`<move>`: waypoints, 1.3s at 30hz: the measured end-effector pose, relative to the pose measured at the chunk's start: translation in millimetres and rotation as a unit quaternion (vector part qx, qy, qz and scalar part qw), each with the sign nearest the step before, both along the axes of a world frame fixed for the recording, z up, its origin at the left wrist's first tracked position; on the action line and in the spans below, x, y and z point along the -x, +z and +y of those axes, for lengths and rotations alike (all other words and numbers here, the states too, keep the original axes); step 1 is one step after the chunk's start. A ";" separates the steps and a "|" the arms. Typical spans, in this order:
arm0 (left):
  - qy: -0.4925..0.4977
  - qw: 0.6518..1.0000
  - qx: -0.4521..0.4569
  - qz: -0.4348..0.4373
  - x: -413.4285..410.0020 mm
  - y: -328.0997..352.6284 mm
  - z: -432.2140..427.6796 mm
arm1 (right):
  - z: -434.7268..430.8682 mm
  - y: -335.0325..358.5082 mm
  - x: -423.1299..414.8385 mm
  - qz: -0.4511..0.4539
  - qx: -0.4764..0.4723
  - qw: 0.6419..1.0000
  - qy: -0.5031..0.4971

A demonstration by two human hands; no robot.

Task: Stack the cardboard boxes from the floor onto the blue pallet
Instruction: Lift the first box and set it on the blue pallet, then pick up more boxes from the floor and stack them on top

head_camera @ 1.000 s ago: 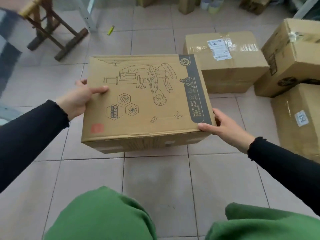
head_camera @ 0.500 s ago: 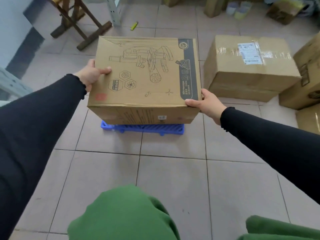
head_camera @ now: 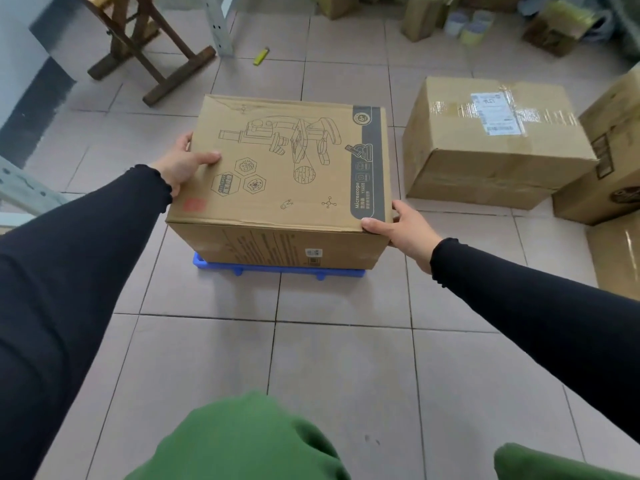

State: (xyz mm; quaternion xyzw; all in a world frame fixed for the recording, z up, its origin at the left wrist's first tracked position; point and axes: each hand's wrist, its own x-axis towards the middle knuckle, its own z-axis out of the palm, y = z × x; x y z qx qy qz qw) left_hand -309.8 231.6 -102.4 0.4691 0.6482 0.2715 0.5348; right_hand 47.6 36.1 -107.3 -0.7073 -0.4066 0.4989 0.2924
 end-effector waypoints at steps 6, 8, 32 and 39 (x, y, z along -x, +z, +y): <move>-0.019 0.997 -0.026 0.068 0.7 0.6 2.0 | 4.8 0.0 -4.2 -0.027 0.007 0.999 0.026; -0.046 0.988 -0.060 0.136 -3.9 6.1 1.2 | 6.4 3.1 -9.1 -0.079 0.005 0.995 0.063; -0.388 0.819 -0.327 0.269 -381.8 60.1 -104.6 | -128.9 49.9 -285.5 -0.467 0.001 0.884 0.029; -0.443 0.811 -0.309 0.226 -497.4 46.0 -173.6 | -211.5 36.8 -384.1 -0.465 0.042 0.884 -0.041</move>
